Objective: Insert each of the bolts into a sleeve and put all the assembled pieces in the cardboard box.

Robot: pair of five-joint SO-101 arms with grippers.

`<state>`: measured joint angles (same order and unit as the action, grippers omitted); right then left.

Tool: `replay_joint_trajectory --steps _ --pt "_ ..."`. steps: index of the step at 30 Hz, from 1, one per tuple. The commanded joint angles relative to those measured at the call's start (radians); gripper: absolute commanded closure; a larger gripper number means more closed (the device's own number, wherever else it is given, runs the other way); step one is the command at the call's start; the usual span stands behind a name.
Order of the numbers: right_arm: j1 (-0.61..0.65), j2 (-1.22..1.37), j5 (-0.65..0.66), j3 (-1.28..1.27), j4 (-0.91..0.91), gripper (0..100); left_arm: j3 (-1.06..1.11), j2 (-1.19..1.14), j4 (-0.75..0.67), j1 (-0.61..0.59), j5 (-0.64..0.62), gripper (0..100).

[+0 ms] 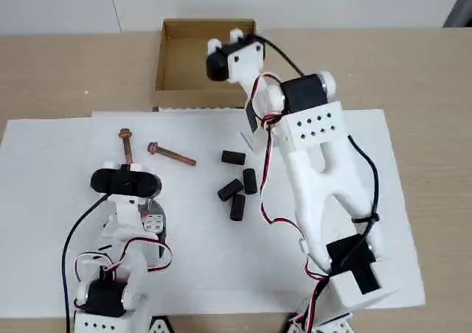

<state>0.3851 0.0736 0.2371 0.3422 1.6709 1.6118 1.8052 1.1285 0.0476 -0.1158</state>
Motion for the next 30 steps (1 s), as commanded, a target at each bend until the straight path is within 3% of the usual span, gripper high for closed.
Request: replay_joint_trajectory --steps 1,8,15,30 --pt "0.015 -0.028 -0.063 -0.063 0.007 98.7 -0.002 0.009 -0.002 -0.002 0.002 99" --pt "0.027 -0.018 -0.121 -0.207 -0.03 98.1 -0.002 0.009 -0.002 -0.002 0.002 99" --pt "0.028 -0.018 -0.157 -0.285 -0.136 88.4 -0.002 0.009 -0.002 0.003 0.003 99" --pt "0.091 0.143 -0.163 -0.299 -0.266 88.3 -0.002 0.009 -0.003 0.003 0.003 99"
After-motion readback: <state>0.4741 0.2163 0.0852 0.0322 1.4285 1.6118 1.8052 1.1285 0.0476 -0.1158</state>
